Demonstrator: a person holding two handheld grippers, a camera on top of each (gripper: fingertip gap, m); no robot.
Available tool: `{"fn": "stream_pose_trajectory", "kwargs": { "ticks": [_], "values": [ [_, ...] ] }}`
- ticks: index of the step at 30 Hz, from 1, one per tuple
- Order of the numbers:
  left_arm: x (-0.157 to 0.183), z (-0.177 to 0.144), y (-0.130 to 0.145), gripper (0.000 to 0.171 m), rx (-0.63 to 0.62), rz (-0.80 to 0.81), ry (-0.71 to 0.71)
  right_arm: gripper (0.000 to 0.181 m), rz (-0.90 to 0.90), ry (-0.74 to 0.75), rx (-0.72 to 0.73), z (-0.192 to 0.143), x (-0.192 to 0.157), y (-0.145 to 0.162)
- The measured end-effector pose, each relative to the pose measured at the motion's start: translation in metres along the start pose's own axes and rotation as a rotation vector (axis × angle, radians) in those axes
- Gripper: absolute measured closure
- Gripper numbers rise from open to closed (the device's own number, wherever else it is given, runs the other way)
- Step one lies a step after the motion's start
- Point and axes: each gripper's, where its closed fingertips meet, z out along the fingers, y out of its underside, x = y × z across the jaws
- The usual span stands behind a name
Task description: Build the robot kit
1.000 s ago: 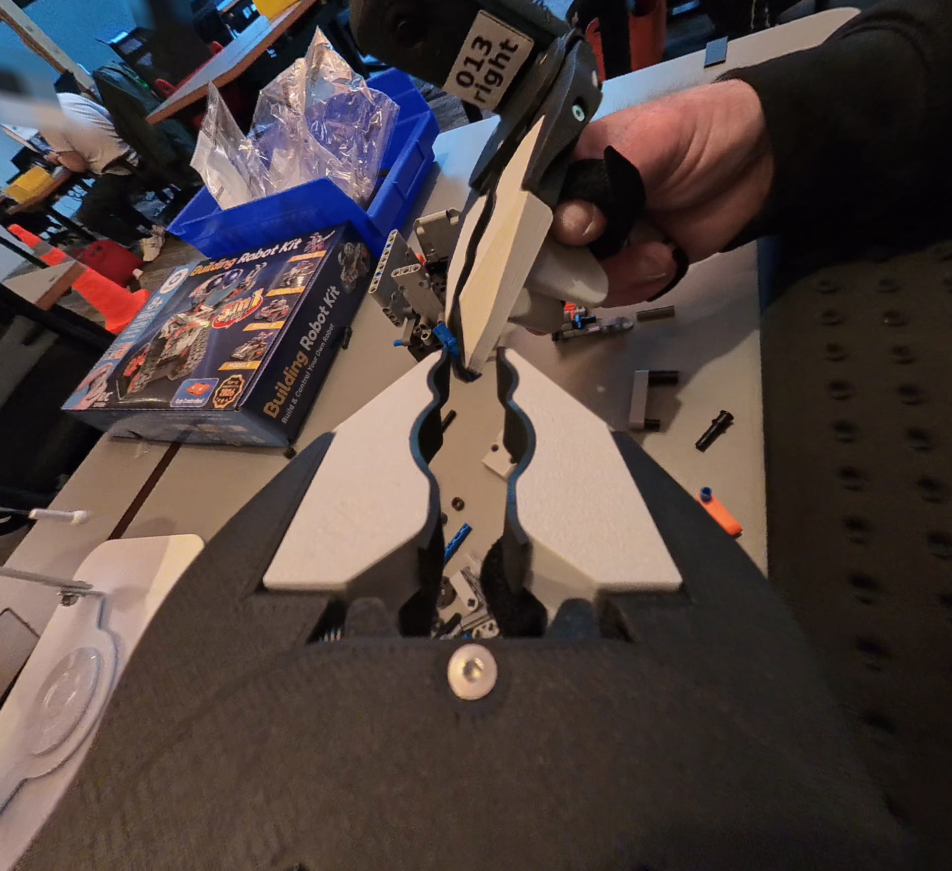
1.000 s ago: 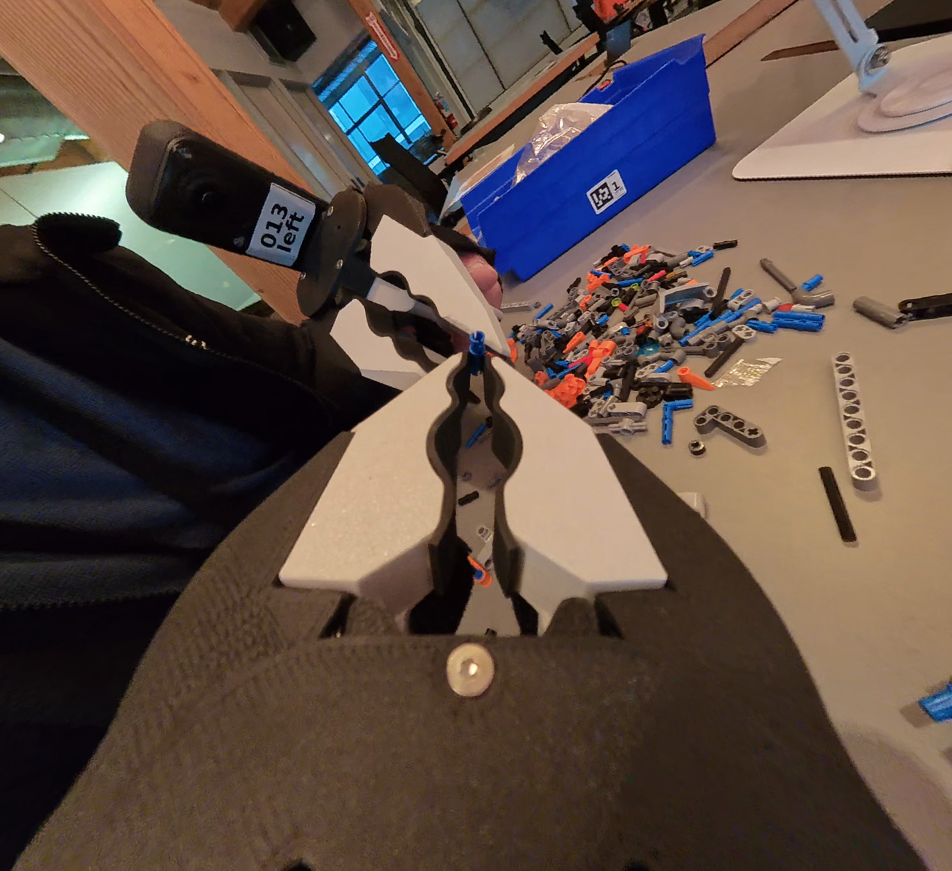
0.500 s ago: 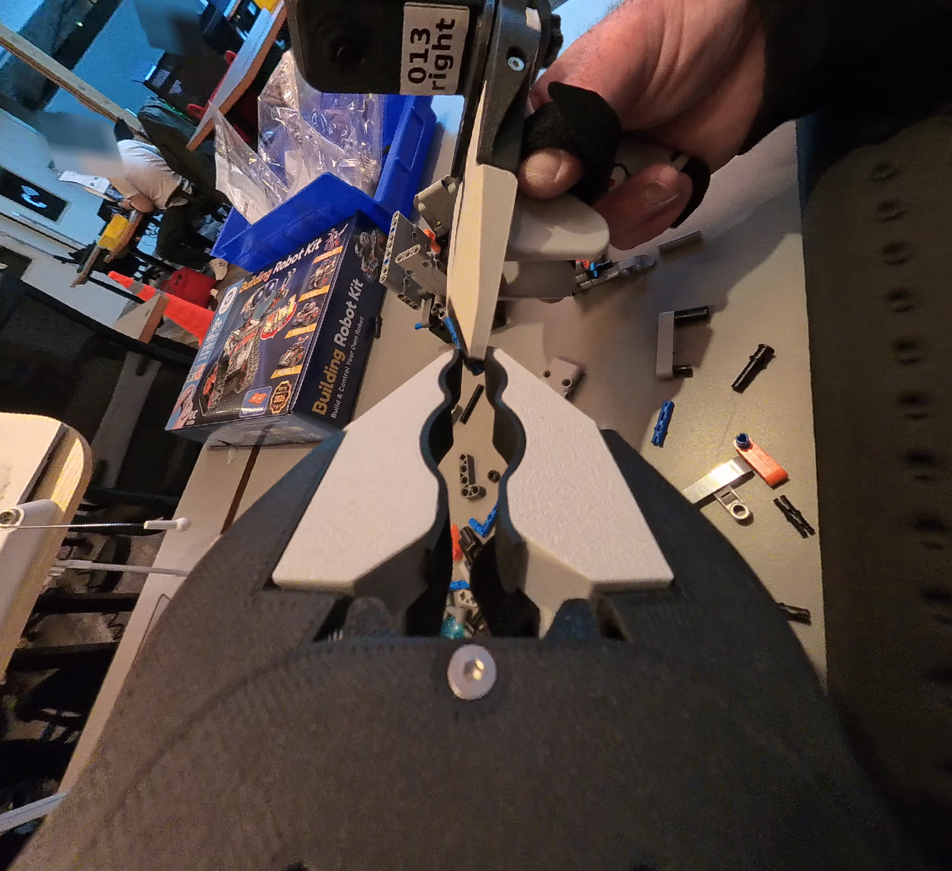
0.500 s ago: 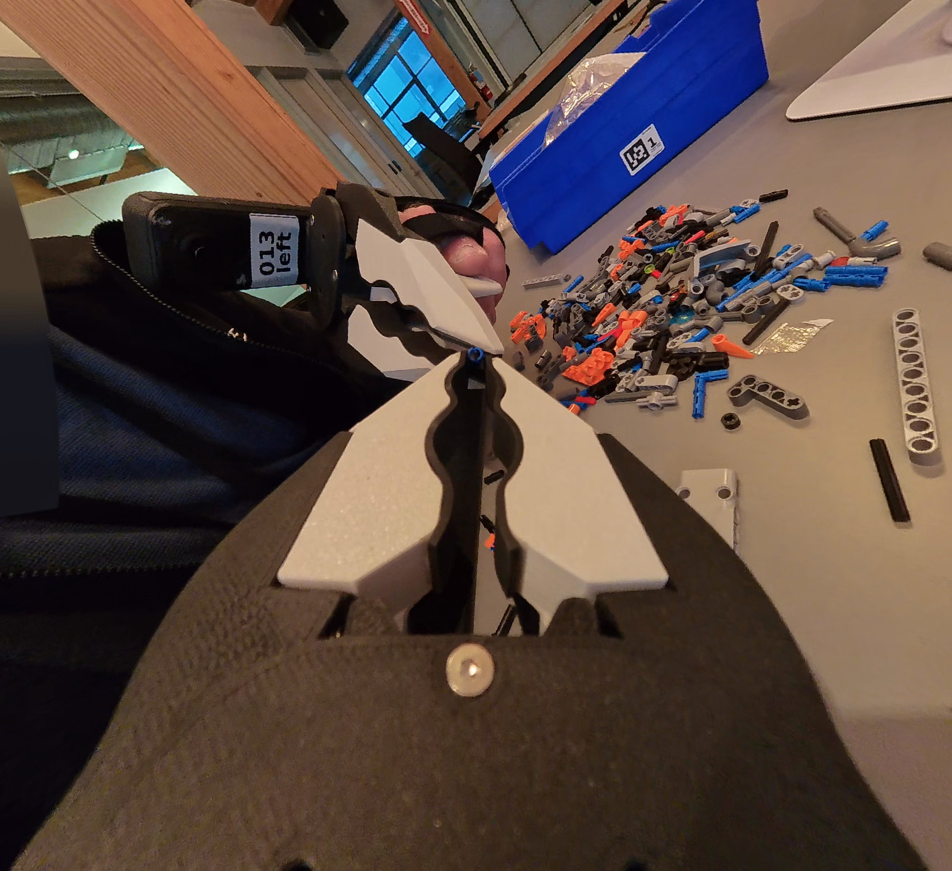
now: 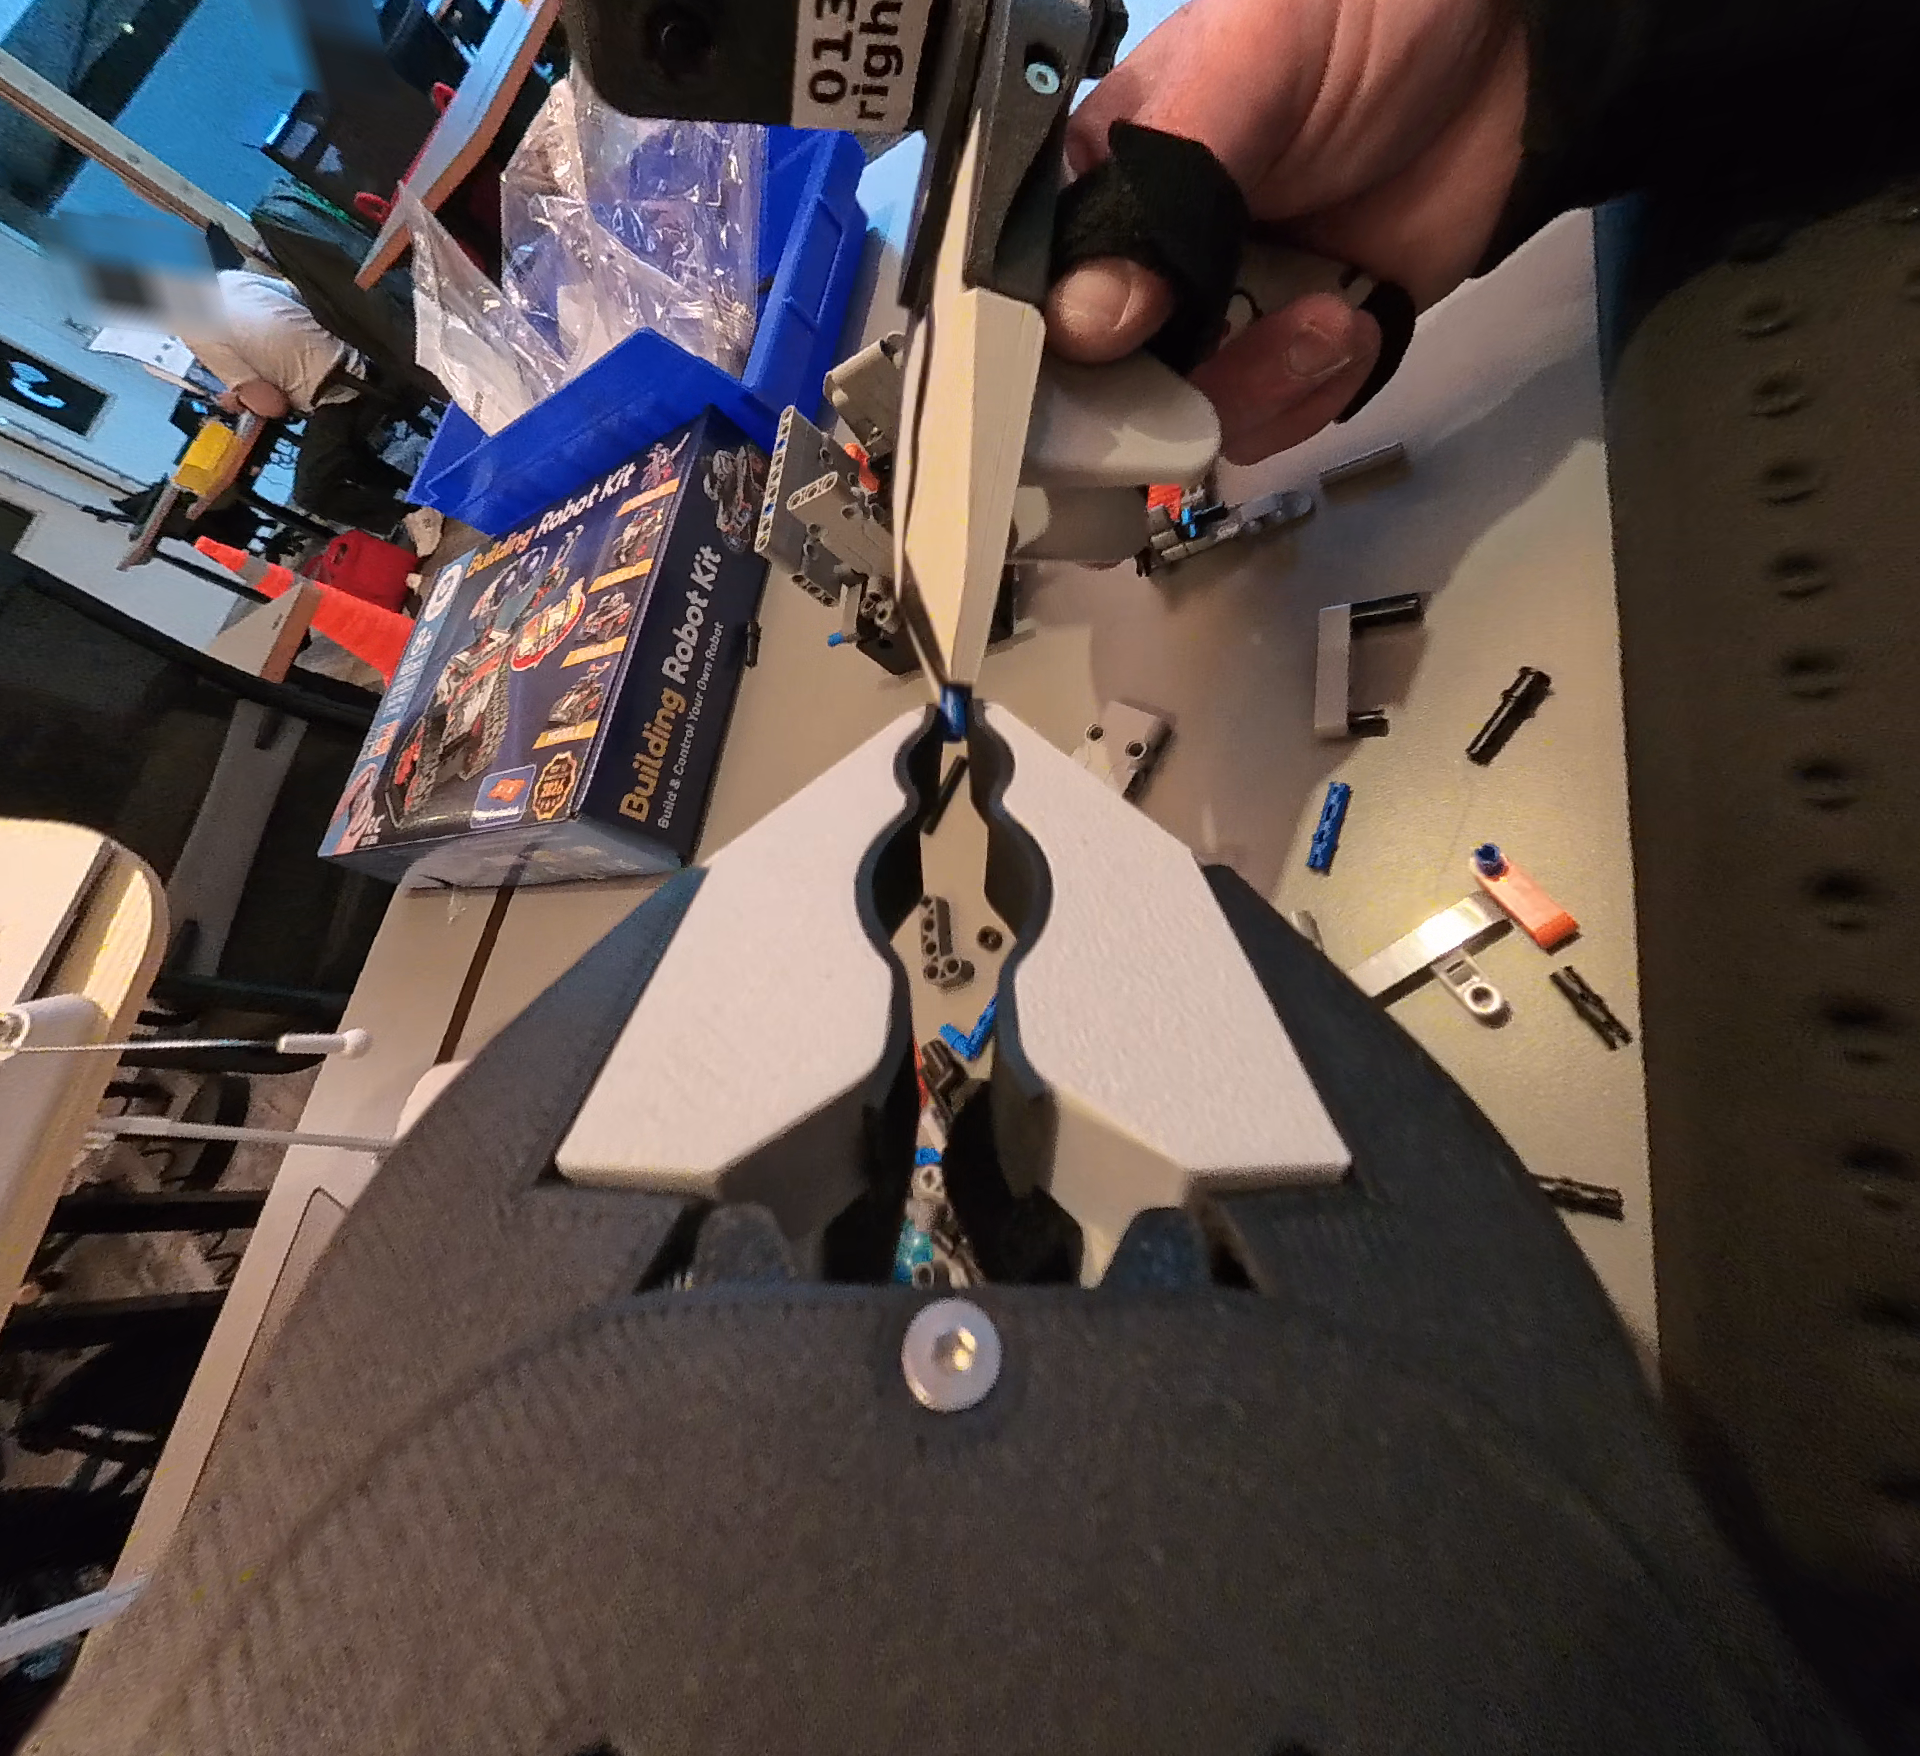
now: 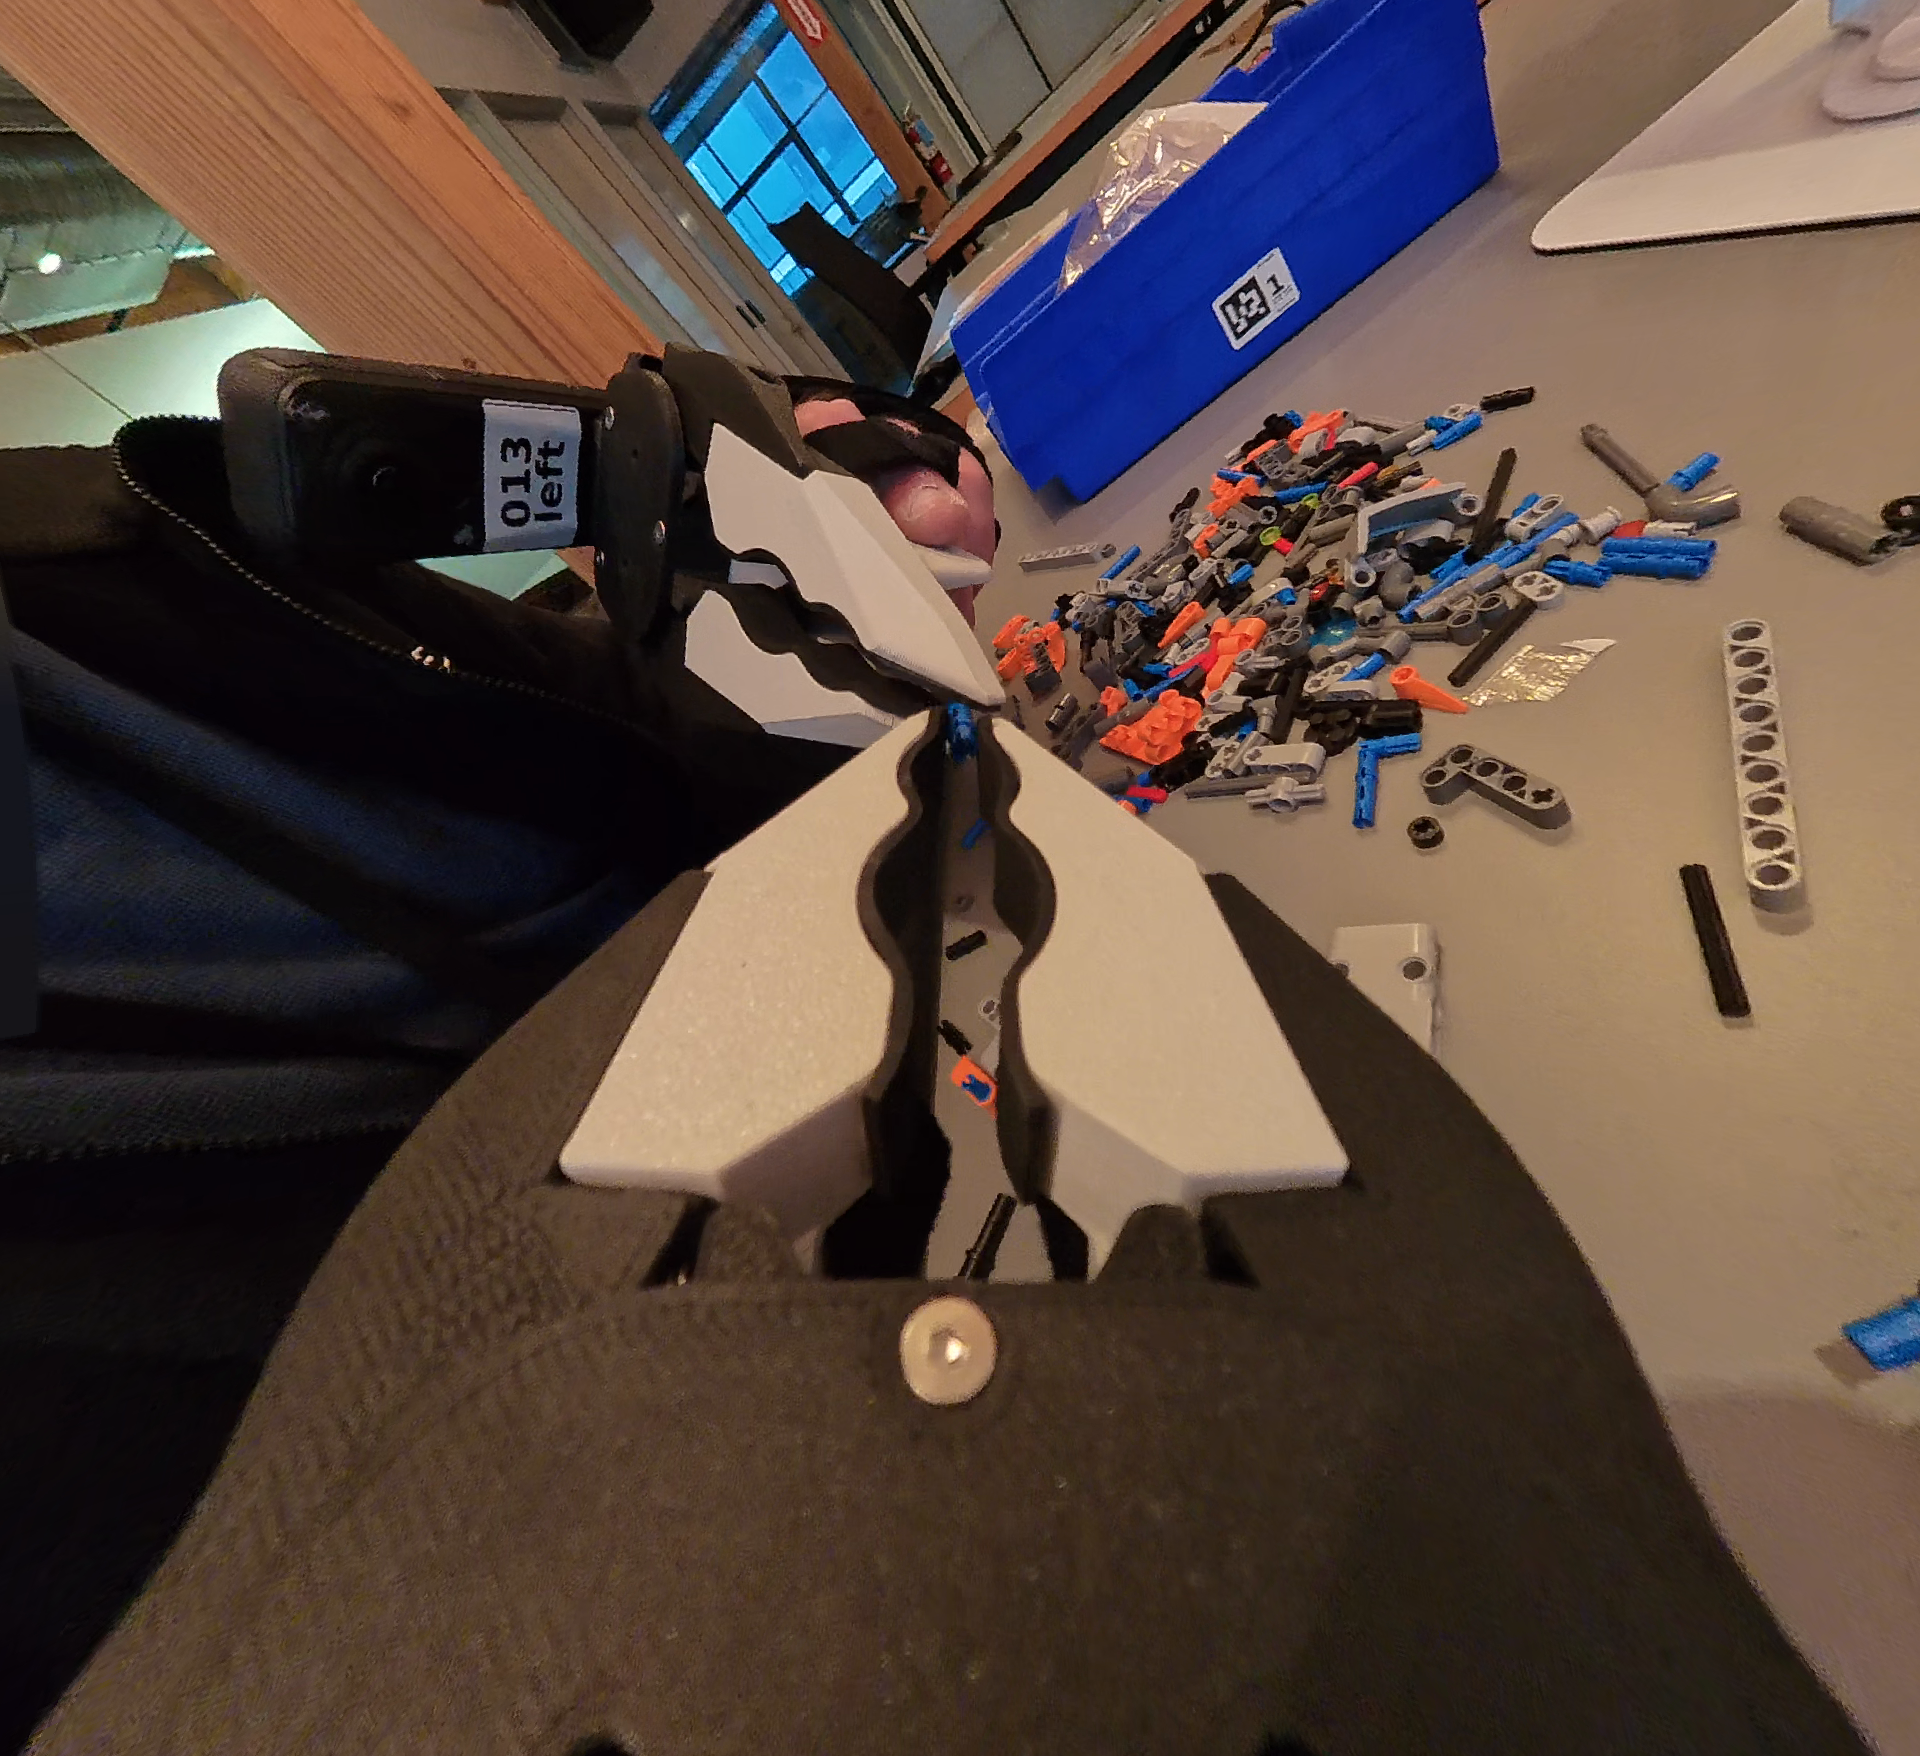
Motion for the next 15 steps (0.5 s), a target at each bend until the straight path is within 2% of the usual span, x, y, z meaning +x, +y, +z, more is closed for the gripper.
{"fn": "stream_pose_trajectory", "kwargs": {
  "ticks": [6,13,15],
  "values": [
    [-0.0005,-0.0017,0.0053,0.169,-0.008,-0.019,0.012,0.178,-0.006,0.025,0.003,-0.0044,0.0042,-0.0009],
    [0.0004,-0.0019,0.0033,0.169,-0.004,-0.014,0.004,0.168,0.009,0.016,-0.022,0.001,0.0043,0.0041],
    [0.0004,-0.0011,0.005,0.169,-0.014,-0.013,0.001,0.177,-0.012,0.027,-0.023,0.0013,0.0037,0.0034]
  ]
}}
